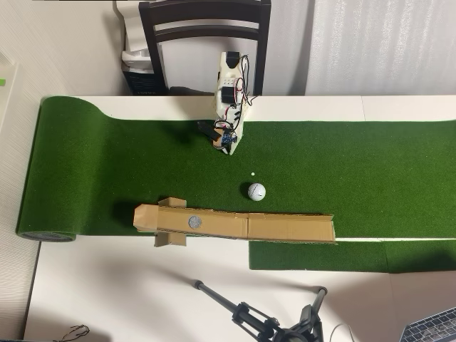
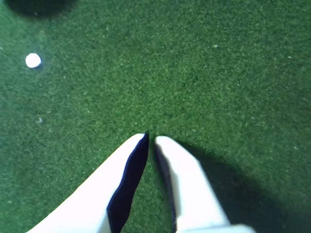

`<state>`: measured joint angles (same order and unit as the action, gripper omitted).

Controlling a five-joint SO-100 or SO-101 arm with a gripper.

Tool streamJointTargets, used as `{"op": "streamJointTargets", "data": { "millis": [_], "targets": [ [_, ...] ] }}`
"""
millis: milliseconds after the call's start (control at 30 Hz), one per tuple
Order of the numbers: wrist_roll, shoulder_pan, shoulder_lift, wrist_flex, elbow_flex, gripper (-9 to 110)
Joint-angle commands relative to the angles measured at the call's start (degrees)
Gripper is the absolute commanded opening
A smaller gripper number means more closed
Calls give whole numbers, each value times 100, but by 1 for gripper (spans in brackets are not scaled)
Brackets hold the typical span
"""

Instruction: Pick up the golf ball and place it on the gray mark at the back.

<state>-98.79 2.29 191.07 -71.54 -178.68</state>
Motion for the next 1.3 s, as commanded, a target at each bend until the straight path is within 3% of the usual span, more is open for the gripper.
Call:
{"op": "streamJointTargets", "data": {
  "millis": [0, 133, 367, 467, 667, 1100, 1267],
  "targets": [
    [53, -62, 431, -70, 624, 22],
    [62, -246, 352, -343, 932, 29],
    [88, -272, -853, -1037, 2382, 30],
    [290, -272, -1652, -923, 2909, 32],
    [299, -299, -2971, -712, 3814, 49],
    [176, -1310, -4263, 545, 4764, 56],
    [-536, -1758, -4456, 1072, 4702, 55]
  ]
}}
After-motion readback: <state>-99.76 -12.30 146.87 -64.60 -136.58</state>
